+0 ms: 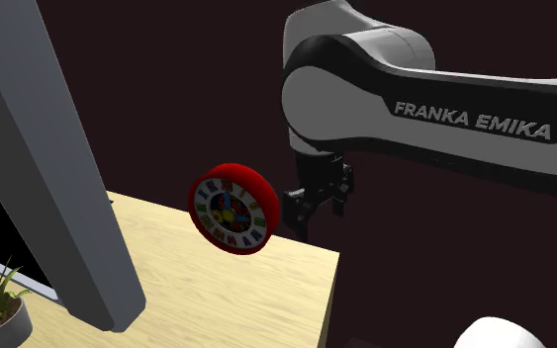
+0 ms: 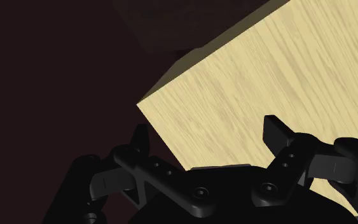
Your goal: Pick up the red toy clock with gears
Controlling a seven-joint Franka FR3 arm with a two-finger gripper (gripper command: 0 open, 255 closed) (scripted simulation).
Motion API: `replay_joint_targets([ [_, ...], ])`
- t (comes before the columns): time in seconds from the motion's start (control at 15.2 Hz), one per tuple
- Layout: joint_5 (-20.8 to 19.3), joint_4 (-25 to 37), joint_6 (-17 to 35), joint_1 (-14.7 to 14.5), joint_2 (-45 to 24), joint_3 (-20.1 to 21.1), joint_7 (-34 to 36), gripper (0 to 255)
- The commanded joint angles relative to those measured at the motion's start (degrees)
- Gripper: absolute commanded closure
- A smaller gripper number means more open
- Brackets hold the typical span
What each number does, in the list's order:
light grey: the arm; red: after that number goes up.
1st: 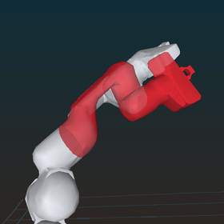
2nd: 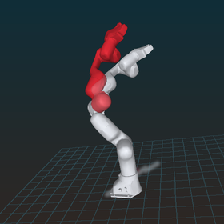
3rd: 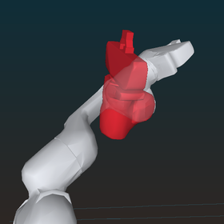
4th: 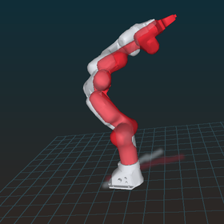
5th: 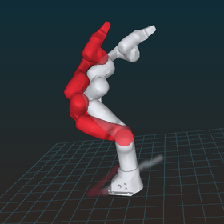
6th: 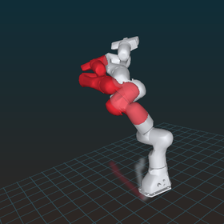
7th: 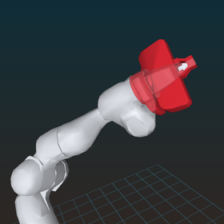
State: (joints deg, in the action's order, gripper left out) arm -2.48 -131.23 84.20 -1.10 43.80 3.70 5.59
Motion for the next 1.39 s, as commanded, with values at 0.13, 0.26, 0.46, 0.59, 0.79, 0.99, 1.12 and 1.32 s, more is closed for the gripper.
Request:
replay_joint_targets([
  [0.13, 0.1, 5.1, -0.7, -0.5, -5.1, 0.1, -1.4, 0],
  [0.26, 0.2, 10.5, -1.7, -1.1, -10.2, 0.2, -2.9, 0],
  [0.46, 0.3, 19.1, -3.8, -1.8, -17.7, 0.5, -4.9, 0],
  [0.59, 0.3, 25.3, -5.6, -2.3, -22.8, 0.9, -6.3, 0],
  [0.79, 0.3, 35.4, -9.0, -3.0, -30.7, 1.6, -8.2, 0],
  [0.99, 0.1, 47.2, -13.4, -3.7, -39.1, 2.6, -9.9, 0],
  [1.12, -0.3, 54.5, -16.3, -4.2, -44.2, 3.2, -10.7, 0],
  [1.32, -0.1, 50.3, -13.4, -4.0, -42.7, 3.2, -10.7, 0],
])
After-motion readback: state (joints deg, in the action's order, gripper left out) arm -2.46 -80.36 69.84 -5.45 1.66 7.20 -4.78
